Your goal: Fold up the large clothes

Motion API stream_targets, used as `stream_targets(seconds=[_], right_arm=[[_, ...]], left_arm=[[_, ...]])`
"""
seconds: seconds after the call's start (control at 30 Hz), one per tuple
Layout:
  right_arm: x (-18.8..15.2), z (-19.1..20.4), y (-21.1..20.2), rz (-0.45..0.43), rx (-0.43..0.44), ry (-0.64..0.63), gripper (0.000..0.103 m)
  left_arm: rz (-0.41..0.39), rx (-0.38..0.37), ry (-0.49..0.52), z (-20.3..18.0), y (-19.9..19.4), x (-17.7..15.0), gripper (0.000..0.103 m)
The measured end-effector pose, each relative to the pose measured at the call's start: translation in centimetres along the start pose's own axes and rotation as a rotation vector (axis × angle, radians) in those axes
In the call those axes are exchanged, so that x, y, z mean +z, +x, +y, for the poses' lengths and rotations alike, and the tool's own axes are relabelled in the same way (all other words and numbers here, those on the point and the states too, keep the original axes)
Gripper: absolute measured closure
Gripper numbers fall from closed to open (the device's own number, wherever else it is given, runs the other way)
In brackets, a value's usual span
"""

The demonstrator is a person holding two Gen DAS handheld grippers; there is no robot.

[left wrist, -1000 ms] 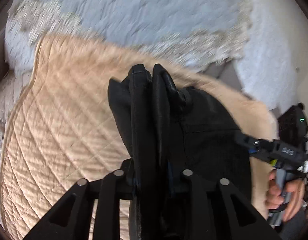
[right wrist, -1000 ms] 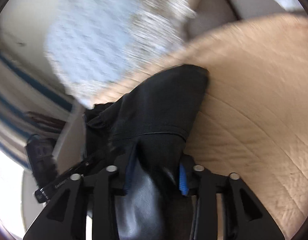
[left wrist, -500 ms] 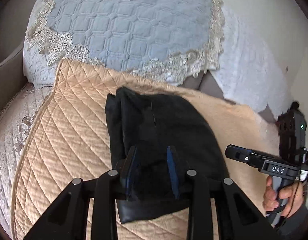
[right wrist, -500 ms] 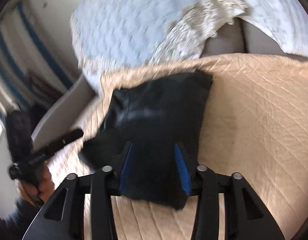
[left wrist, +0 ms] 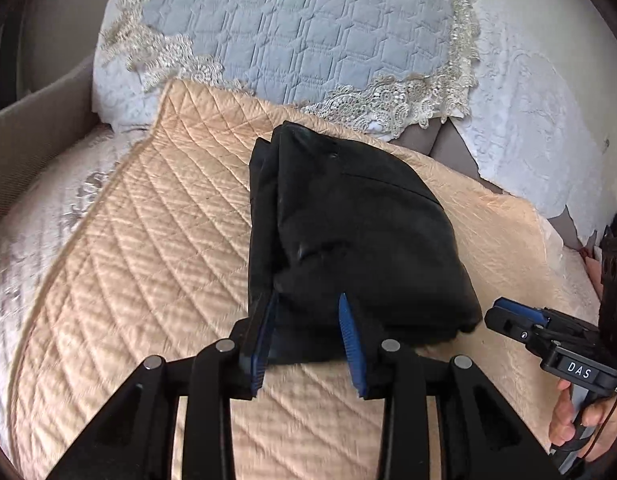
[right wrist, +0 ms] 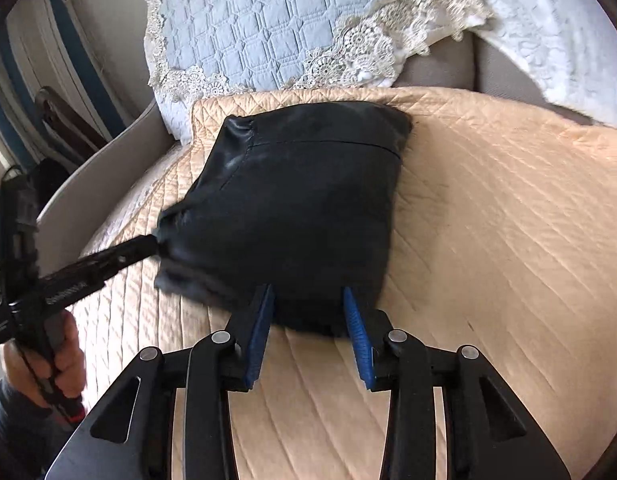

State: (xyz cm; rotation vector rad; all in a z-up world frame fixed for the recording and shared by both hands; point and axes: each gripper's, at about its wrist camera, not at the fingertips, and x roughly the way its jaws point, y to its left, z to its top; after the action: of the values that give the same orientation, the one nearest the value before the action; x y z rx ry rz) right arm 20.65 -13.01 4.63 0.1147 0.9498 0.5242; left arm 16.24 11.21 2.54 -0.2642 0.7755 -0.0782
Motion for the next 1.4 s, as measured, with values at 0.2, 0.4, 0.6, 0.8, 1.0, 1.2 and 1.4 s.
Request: stream_targets(seconds=[0.2,0.4,0.6,0.8,1.0,1.2,1.4], right_arm=[[-3.7,1.1,-4.1,-0.036,-0.043,-0.053,0.048],[-6.6,1.1,-4.8,-0.055,-0.103,-0.087,0.044],[-7.2,0.3,-2.6,-0.022,-0.118,-0.093,0.044],[-7.2,0.1,-1.7,-0.016,-0.132,-0.113,0.044],[-7.0,0.2,-1.8,-0.027,-0.134,-0.112,0.043],[-7.0,0.1,-2.6,-0.046,-0.138,-0.1,0.042],[-7.1,0.0,-2.7,-0.048,-0.136,-0.096,0.042]], left_arm=[[-0.038,0.046,0.061,-1.7,-3.8,-3.6,0.044],[-0.003,0.104,0.092,-2.4,-3.3,-6.1,0.037],[0.039,0.153,0.121,-2.5,-1.5,-6.5,0.037],[0.077,0.174,0.116,-1.8,-0.2,-6.7,0.037],[0.051,0.181,0.112,-1.7,-0.8,-6.4,0.037],[0.034,0.185,0.123,-1.8,-1.4,-6.3,0.037],[0.028,0.175,0.131,-1.9,-1.5,-6.2,0.037]])
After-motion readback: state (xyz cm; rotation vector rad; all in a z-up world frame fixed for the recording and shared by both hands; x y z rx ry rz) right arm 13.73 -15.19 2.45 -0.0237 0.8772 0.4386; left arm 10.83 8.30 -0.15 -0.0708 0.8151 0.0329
